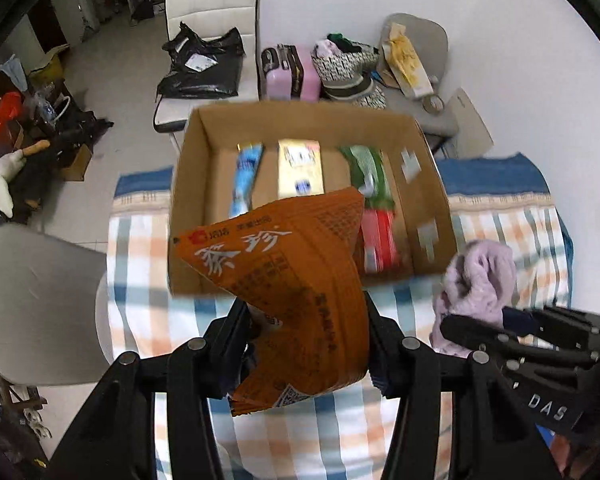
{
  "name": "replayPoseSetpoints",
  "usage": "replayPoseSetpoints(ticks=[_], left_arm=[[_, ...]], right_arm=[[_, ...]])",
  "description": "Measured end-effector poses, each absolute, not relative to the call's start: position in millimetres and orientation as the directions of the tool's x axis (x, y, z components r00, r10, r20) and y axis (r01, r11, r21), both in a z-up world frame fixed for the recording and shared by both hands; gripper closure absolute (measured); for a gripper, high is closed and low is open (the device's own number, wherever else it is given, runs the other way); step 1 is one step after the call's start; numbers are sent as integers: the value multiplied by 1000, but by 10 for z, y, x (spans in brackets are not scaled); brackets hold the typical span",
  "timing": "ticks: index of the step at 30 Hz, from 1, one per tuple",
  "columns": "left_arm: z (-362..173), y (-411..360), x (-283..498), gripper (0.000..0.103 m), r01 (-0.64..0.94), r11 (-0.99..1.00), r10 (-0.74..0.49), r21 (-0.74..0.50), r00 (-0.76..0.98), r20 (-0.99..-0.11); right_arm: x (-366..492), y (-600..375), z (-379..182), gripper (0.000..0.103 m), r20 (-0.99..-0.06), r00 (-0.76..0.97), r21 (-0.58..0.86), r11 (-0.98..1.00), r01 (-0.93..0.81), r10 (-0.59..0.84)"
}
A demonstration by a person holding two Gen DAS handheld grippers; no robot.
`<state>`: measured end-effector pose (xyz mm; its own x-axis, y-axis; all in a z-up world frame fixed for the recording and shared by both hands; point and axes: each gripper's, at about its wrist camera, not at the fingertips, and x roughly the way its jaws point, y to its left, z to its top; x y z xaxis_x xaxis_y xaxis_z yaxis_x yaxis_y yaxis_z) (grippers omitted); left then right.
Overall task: Organize soft objects
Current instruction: 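Lift the plush and orange bag and carry them over the box, then open both tools to drop the plush and orange bag into the box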
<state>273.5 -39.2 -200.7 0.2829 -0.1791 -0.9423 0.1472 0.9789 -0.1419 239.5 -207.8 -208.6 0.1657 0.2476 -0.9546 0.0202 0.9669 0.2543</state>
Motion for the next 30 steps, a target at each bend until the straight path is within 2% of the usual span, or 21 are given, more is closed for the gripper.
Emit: replayPoseSetpoints(ticks=[5,11,17,23,30], left_arm=[[-2148,-379,3277,55,132,979,-183,-158,206,-961],[-2767,-350,3880,55,75,975,-211,-209,18,-977],[-3302,-414,4134,55,80,979,-176,-185,-108,-978],[-3456,-451,4187,54,94,981,-158,-172,-136,-978],[-3373,-508,4160,53,105,986,-118,-128,-100,-988]], right_arm=[[2908,-2022,-2203,64,-966,138,227,973,38,220],[3420,-1948,-2777,63,-982,74,177,983,59,172],[3705,-1892,-3311,63,-989,-10,147,986,74,148],[3851,-1879,-3526,62,-988,-39,146,986,81,150],[3964,-1859,-3630,56,-982,-70,168,983,77,173]])
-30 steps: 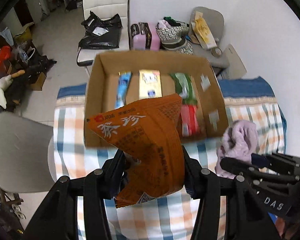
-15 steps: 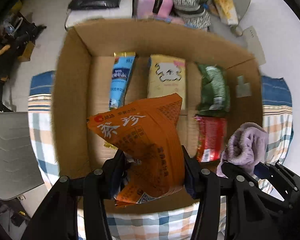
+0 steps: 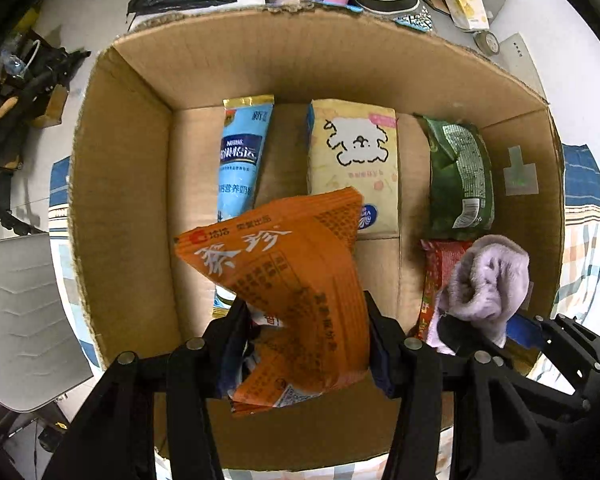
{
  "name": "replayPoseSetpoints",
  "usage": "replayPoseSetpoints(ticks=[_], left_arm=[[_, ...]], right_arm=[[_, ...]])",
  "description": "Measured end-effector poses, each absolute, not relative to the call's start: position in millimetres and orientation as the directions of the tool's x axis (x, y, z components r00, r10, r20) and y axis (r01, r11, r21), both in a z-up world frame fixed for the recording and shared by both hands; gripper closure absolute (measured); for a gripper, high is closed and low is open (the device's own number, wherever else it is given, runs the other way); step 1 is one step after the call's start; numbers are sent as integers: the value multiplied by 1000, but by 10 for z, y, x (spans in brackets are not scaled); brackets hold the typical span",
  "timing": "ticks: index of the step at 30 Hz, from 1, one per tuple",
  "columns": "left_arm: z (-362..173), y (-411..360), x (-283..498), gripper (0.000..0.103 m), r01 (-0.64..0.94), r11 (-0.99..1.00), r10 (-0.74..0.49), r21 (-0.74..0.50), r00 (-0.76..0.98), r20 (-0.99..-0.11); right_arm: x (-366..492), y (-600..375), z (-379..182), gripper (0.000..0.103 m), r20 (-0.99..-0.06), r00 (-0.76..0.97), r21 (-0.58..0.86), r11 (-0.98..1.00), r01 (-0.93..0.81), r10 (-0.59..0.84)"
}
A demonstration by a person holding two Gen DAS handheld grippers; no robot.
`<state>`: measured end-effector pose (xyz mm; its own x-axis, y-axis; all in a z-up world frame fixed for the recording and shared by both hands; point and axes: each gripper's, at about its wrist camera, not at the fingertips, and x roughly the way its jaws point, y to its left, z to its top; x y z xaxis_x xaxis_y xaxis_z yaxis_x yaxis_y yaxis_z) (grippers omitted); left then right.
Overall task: Organize soft objects
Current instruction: 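Open both tools to drop the plush and orange bag into the box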
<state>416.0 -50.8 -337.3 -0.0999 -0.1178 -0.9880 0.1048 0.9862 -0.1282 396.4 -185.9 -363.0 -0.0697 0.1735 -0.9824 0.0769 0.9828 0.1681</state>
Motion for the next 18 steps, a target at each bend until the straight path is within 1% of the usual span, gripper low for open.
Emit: replayPoseSetpoints(ticks=[1,2,6,13,16,18], left_arm=[[-3342,-521,4136,53,104,987,-115,-125,-96,-989],[-3315,-522,4110,53,101,987,-116,-125,-92,-989],[-3228,-520,4072,53,103,989,-102,-109,-75,-992],[-3057,-481,3979,53,102,991,-87,-89,-25,-996],[-2977,-429,3954,51,90,992,-88,-88,-5,-996],[-2930,-367,3961,51,83,993,-85,-84,10,-996]], right_arm=[[3968,-1856,-3635,53,-982,-72,167,983,75,173],[3973,-1857,-3632,45,-982,-72,169,983,76,174],[3991,-1849,-3566,36,-986,-64,152,986,63,156],[3969,-1848,-3416,31,-993,-49,104,994,43,107],[3931,-1860,-3360,29,-995,-41,90,995,38,91],[3905,-1868,-3322,21,-996,-34,87,996,33,88]])
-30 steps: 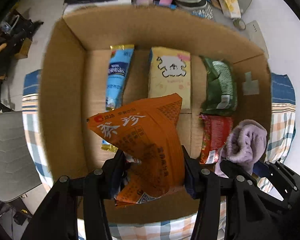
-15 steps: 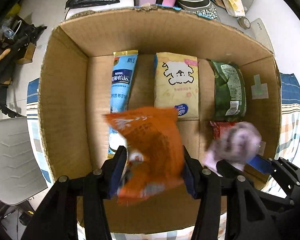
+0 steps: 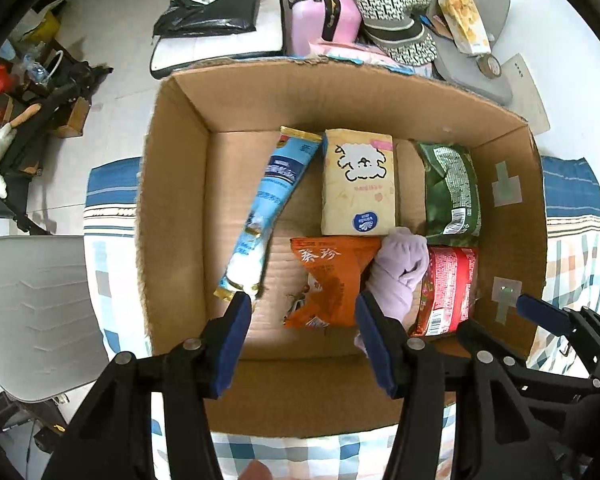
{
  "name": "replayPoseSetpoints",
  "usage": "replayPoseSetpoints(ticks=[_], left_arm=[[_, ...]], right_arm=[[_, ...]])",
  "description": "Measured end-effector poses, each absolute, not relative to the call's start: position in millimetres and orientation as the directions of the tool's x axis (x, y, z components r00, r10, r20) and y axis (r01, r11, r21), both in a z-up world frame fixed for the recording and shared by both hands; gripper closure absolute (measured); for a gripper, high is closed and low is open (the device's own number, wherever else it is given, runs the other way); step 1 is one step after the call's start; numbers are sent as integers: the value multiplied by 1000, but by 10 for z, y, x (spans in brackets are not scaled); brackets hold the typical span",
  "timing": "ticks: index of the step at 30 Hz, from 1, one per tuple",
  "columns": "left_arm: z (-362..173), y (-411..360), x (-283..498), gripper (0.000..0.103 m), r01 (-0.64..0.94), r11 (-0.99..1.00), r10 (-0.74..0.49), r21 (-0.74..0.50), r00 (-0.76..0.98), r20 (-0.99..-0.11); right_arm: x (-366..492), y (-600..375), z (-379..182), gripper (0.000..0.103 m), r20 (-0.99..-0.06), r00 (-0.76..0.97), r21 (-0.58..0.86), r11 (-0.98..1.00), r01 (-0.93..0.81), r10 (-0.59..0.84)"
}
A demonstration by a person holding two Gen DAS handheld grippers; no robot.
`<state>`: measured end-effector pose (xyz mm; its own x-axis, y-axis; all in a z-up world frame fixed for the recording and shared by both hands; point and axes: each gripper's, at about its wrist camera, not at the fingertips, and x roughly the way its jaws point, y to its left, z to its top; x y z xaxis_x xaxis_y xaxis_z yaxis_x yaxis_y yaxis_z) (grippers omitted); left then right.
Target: Organize soft objects
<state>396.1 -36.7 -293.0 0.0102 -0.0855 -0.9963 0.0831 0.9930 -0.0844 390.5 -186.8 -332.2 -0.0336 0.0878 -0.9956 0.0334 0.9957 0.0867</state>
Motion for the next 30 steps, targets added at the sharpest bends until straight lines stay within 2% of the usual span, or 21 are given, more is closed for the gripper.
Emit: replayPoseSetpoints(ticks=[1,3,6,20,30], left_arm=[[-2907,-348,3956,48,80,993,-85,-83,19,-996],[-2860,-304,3912,31,70,995,-71,-68,40,-997],[-2773,-261,3834,14,57,997,-58,-54,72,-996],[-2183,-161,3265,14,17,999,-32,-29,234,-972],[-1437,-98,2584,14,-25,999,-8,-20,401,-916]], right_arm=[[3871,-1885,-3295,19,-996,-30,82,996,32,82],[3773,-1917,-3250,7,-997,-21,75,997,28,75],[3686,-1922,-3155,4,-998,-14,59,998,25,60],[3242,-1925,-2681,4,-995,81,54,999,4,53],[2572,-1914,-1943,4,-967,245,68,997,-40,76]])
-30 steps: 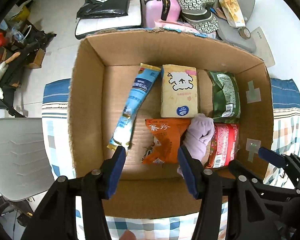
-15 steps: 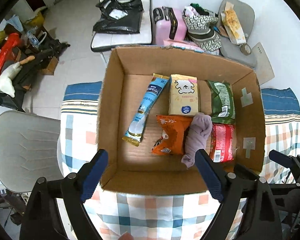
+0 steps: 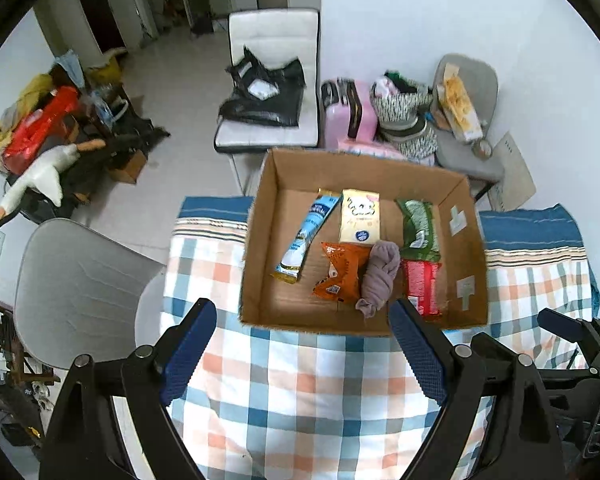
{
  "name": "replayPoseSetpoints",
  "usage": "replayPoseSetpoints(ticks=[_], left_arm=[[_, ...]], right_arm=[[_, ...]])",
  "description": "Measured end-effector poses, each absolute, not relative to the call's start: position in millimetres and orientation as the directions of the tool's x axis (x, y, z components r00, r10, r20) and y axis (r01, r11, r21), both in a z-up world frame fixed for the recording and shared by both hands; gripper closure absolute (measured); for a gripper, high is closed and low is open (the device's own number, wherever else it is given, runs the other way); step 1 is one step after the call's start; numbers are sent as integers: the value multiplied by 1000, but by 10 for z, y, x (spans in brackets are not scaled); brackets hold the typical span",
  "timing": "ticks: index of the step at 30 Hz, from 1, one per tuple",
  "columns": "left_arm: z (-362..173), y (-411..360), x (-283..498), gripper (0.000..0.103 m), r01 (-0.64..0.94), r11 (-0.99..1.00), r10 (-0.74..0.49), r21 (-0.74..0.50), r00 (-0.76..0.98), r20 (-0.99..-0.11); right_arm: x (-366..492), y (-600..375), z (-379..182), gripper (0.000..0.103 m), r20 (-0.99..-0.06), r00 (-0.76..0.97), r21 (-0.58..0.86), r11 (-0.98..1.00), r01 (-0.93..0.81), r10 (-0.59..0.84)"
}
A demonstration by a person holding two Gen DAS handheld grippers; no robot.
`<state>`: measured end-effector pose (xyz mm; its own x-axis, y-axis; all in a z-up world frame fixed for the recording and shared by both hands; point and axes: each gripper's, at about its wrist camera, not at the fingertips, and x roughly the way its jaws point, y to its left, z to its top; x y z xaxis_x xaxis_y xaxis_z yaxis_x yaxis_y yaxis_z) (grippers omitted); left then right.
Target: Organize soft objects
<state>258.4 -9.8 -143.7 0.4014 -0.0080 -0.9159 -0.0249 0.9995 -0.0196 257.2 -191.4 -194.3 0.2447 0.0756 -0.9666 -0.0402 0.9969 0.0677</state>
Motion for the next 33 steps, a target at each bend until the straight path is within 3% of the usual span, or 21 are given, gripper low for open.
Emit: replayPoseSetpoints(ticks=[16,33], left_arm=[[-463,-65,1345,14,-45,999,23,-4,578,-816],[174,-97,629,14,-57,998,36,-3,662,-749]], right_arm=[[1353,-2119,-876,4,-883,454,111,993,-50,122],[544,-2182,122,4,-785,612,69,995,-73,100]])
